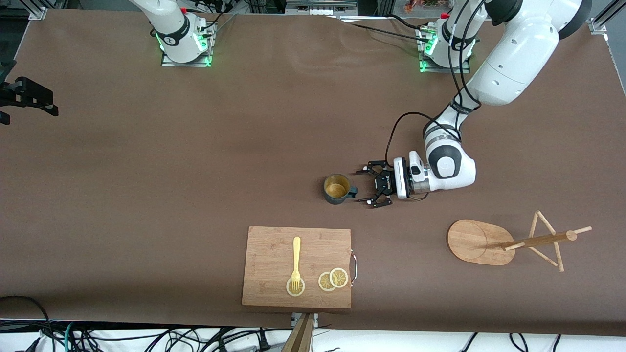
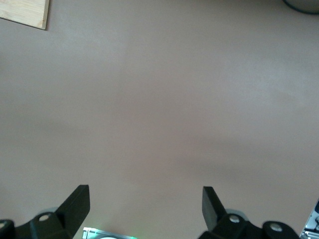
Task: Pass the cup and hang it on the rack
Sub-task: 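Withdraw the right gripper while the left gripper reaches the mug, then grasp the teal mug's rim with the left gripper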
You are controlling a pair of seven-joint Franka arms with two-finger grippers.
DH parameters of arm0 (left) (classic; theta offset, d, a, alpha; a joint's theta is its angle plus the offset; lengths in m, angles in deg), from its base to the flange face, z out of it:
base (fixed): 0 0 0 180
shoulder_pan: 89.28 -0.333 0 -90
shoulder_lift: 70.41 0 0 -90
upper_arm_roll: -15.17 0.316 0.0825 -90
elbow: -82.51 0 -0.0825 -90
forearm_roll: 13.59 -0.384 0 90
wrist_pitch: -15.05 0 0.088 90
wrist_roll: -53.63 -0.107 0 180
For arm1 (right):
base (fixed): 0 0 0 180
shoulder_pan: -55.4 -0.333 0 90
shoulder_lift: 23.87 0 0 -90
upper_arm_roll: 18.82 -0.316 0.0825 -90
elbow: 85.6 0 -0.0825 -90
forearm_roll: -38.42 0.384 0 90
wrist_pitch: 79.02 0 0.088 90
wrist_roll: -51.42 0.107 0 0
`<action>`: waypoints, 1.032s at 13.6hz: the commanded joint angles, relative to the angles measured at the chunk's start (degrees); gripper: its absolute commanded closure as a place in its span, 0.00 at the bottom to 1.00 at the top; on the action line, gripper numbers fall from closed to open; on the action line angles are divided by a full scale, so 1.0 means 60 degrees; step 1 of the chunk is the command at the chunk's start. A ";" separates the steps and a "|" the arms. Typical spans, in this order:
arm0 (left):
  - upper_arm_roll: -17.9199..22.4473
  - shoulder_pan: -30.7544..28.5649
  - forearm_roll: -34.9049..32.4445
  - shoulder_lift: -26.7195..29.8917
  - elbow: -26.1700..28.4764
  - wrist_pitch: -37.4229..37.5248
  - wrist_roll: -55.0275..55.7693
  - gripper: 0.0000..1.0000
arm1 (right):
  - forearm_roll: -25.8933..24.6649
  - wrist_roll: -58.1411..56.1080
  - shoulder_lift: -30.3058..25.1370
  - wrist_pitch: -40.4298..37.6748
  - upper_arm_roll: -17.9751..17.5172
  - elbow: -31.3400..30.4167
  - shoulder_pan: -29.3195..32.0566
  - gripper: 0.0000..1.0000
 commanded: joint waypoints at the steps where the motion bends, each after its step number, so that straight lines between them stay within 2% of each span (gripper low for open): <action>1: -0.0036 0.0169 0.0259 -0.0274 -0.0480 -0.0307 -0.0361 0.00 | 0.0133 0.1343 -0.0295 -0.0494 0.0025 -0.0167 0.0030 0.00; 4: -0.0021 0.0360 0.0478 -0.0275 -0.0481 -0.0382 -0.0361 0.00 | 0.0133 0.1333 -0.0880 -0.0190 0.0098 -0.1000 0.0044 0.00; 5: -0.0036 0.0375 0.0594 -0.0275 -0.0481 -0.0483 -0.0361 0.00 | 0.0133 0.1333 -0.1608 0.0306 0.0316 -0.2063 0.0030 0.00; 6: -0.0036 0.0389 0.0581 -0.0260 -0.0481 -0.0528 -0.0361 0.00 | 0.0104 0.1290 -0.2311 0.1543 0.0391 -0.3161 0.0030 0.00; 7: -0.0036 0.0419 0.0595 -0.0260 -0.0481 -0.0528 -0.0361 0.01 | 0.0089 0.1217 -0.2275 0.2063 0.0362 -0.3172 -0.0028 0.00; 8: -0.0036 0.0419 0.0625 -0.0231 -0.0481 -0.0528 -0.0361 0.13 | 0.0147 0.1245 -0.2071 0.1430 0.0376 -0.2810 0.0102 0.00; 9: -0.0036 0.0404 0.0625 -0.0231 -0.0481 -0.0528 -0.0361 0.33 | 0.0264 0.1361 -0.2069 0.0583 0.0304 -0.2763 0.0494 0.00; 11: -0.0036 0.0404 0.0669 -0.0231 -0.0481 -0.0528 -0.0215 0.76 | 0.0353 0.1333 -0.1968 0.0268 -0.1242 -0.2646 0.1753 0.00; 12: -0.0021 0.0404 0.0770 -0.0245 -0.0481 -0.0514 -0.0113 0.81 | 0.0367 0.1333 -0.1880 0.0252 -0.1264 -0.2428 0.1773 0.00; 13: 0.0022 0.0404 0.0858 -0.0245 -0.0466 -0.0514 0.0106 0.98 | 0.0367 0.1232 -0.1603 0.0238 -0.1249 -0.2164 0.1758 0.00; 14: 0.0124 0.0404 0.0845 -0.0231 -0.0466 -0.0514 0.0181 1.00 | 0.0367 0.1231 -0.1426 0.0209 -0.1249 -0.1959 0.1744 0.00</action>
